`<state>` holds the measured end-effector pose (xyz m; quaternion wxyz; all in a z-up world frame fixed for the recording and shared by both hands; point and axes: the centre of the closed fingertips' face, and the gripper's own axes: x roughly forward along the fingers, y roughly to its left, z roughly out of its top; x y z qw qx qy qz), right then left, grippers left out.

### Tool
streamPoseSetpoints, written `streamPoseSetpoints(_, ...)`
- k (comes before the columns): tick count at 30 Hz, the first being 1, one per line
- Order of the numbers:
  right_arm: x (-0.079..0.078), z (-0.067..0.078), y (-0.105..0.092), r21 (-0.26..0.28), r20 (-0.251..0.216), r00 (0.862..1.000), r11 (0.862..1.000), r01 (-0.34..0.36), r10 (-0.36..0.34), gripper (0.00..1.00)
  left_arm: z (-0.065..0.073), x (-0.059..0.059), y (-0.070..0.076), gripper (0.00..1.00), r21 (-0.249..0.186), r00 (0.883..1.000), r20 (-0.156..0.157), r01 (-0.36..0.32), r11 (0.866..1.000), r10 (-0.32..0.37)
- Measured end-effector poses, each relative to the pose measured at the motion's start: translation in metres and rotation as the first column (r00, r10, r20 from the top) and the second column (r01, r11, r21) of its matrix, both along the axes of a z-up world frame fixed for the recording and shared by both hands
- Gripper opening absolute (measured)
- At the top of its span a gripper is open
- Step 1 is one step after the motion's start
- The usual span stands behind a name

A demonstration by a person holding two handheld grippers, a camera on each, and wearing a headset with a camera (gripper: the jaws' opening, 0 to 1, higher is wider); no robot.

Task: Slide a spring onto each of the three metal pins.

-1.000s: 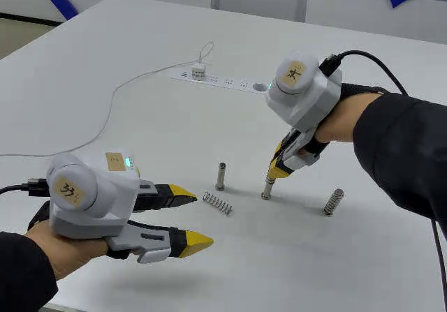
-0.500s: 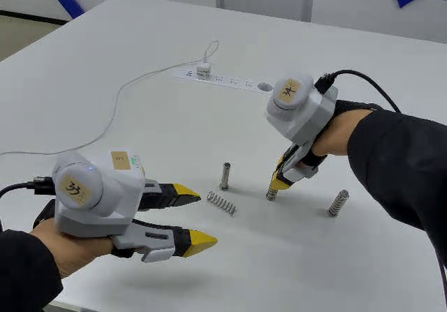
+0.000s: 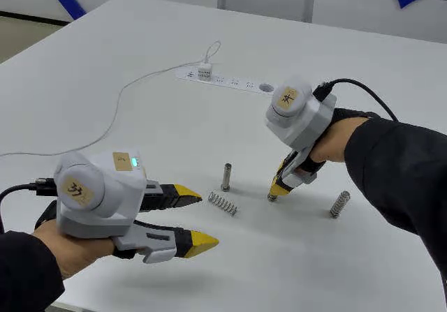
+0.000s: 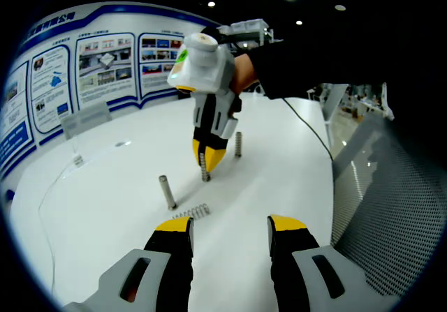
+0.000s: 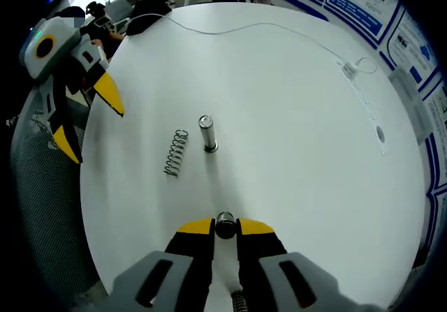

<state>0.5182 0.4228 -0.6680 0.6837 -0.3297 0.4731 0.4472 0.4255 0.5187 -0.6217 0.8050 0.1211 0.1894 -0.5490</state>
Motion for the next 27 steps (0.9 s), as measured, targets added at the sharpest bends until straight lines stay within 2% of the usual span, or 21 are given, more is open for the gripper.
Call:
streamPoseSetpoints(7,0.001,0.008,-0.002,0.009,0.034,0.999,1.0,-0.004,0.004,0.19,0.001,0.0,0.0,0.44,-0.001,1.0,0.001,-0.002,1.0,0.002)
streamPoseSetpoints(11,0.003,0.022,0.002,0.016,0.083,0.996,1.0,-0.022,0.021,0.2,0.001,0.0,0.0,0.44,-0.001,1.0,0.001,-0.003,1.0,0.003)
streamPoseSetpoints(15,0.0,0.036,0.015,0.042,0.119,0.992,0.998,-0.051,0.045,0.2,0.0,0.0,-0.001,0.44,0.004,1.0,0.0,0.001,1.0,-0.001)
streamPoseSetpoints(22,-0.01,0.031,0.035,0.066,0.101,0.993,0.995,-0.071,0.064,0.2,0.001,0.0,0.0,0.44,0.003,1.0,0.002,-0.003,1.0,0.003)
streamPoseSetpoints(27,-0.016,0.024,0.048,0.103,0.078,0.996,0.994,-0.048,0.04,0.19,0.002,0.002,0.001,0.44,-0.002,1.0,0.004,-0.01,1.0,0.01)
